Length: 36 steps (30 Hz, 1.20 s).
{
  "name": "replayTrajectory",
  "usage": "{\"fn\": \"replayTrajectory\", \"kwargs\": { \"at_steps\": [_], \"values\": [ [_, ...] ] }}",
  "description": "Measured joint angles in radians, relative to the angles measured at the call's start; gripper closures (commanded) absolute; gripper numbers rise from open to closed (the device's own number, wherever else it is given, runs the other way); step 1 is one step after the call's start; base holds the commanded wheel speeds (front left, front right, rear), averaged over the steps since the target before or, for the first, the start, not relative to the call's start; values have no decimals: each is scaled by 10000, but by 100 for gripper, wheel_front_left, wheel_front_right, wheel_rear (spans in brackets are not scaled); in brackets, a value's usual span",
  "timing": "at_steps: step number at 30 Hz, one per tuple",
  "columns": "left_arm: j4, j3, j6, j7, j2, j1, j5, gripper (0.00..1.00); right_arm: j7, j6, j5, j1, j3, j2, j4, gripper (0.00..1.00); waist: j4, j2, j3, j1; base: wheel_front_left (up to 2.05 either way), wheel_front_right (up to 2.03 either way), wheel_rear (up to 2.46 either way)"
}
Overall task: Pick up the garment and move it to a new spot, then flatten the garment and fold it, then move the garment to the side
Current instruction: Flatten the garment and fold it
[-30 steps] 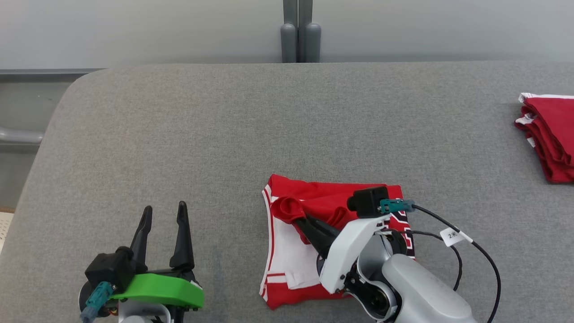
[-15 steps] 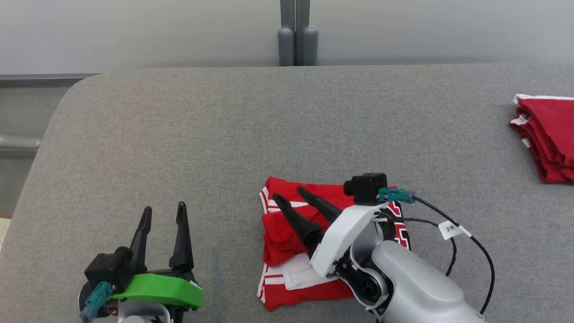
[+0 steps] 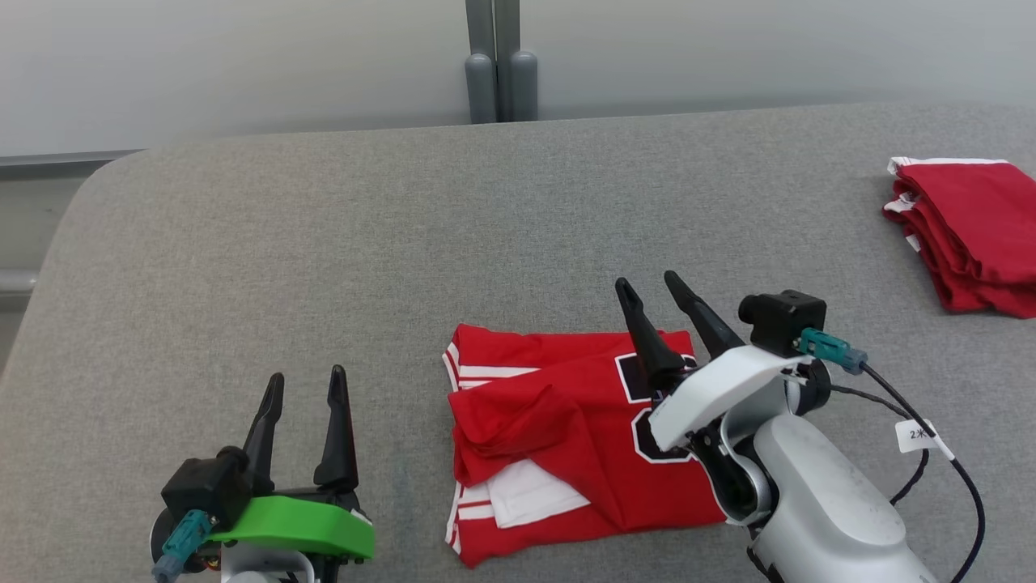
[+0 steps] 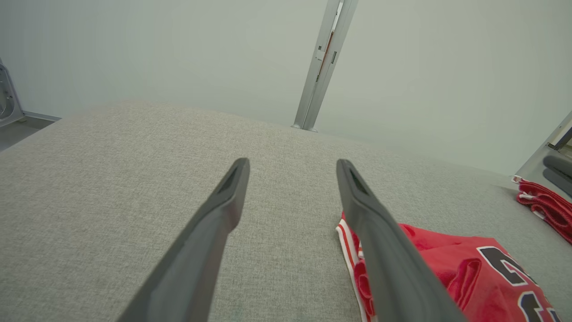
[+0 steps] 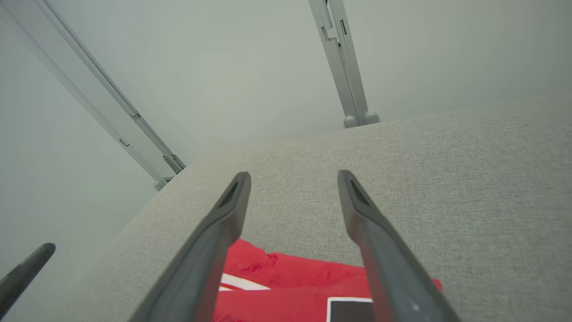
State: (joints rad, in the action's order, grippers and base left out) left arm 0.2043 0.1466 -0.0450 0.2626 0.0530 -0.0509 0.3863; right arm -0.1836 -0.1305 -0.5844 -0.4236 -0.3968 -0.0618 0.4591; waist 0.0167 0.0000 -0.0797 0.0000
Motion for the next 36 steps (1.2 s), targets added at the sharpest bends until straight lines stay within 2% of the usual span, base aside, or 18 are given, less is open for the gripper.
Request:
{"fn": "replayTrajectory", "kwargs": {
  "at_steps": [2,6,15,22,29,36],
  "values": [
    [-2,19,0,0,0,0,0,0,36,0,433,188,169,-35,-69,56,-21,0,-9,0,0,0,0],
    [17,79,-36,0,-4,-1,0,0,313,2,988,663,192,-140,-40,100,16,0,-22,0,0,0,0],
    [96,153,-50,0,-10,-13,-27,0,738,0,1264,935,-1020,-506,872,100,423,0,-92,0,0,0,0],
    [136,174,-52,0,-10,-12,-27,0,746,0,907,799,-2121,-579,1634,100,873,0,-85,0,0,0,0],
    [125,190,-52,15,-10,17,-27,0,541,0,138,788,-3791,-508,1354,100,1221,0,34,0,0,0,0],
    [102,165,-48,15,-10,99,-25,0,571,0,-445,644,-5189,-742,1227,100,1274,0,72,0,0,0,0]
  ]
}}
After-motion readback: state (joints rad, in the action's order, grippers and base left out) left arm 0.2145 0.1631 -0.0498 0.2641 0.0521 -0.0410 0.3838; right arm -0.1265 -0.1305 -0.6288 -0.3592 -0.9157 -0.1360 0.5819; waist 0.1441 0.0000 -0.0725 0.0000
